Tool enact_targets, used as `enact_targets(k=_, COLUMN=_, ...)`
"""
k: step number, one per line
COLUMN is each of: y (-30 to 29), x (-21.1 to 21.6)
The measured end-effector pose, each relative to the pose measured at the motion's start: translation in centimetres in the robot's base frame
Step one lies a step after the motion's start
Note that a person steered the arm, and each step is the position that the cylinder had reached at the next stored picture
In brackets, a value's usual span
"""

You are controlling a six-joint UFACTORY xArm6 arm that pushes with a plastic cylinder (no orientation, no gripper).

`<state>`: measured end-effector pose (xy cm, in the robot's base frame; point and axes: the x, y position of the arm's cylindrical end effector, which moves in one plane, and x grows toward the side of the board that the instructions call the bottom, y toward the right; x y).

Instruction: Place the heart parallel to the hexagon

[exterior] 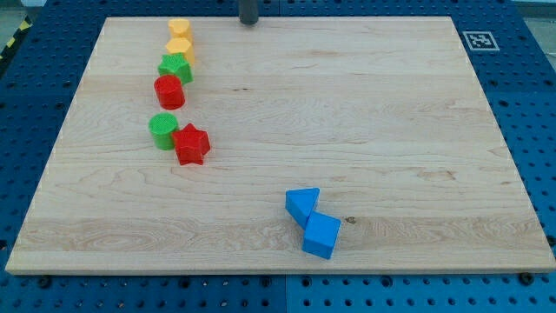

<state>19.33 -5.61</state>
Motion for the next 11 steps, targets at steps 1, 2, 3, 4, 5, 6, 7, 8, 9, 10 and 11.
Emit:
enact_targets(k=1, y=-3.5, x=0.0)
enact_targets(k=2, y=-9.8, x=-0.1)
enact_targets(k=3, y=-16.0, x=0.0)
enact_targets(k=4, y=-17.3, x=0.5)
enact_targets(k=5, y=-16.2, x=1.9)
enact_targets(k=6, y=-13.9, x=2.5)
enact_targets(k=7, y=-11.7, x=2.9)
enact_targets(k=8, y=-9.5, x=3.7)
enact_targets(k=9, y=-8.2, x=5.7)
enact_targets(k=10, y=-8.1, x=8.9)
enact_targets(k=11, y=-4.5, x=9.4)
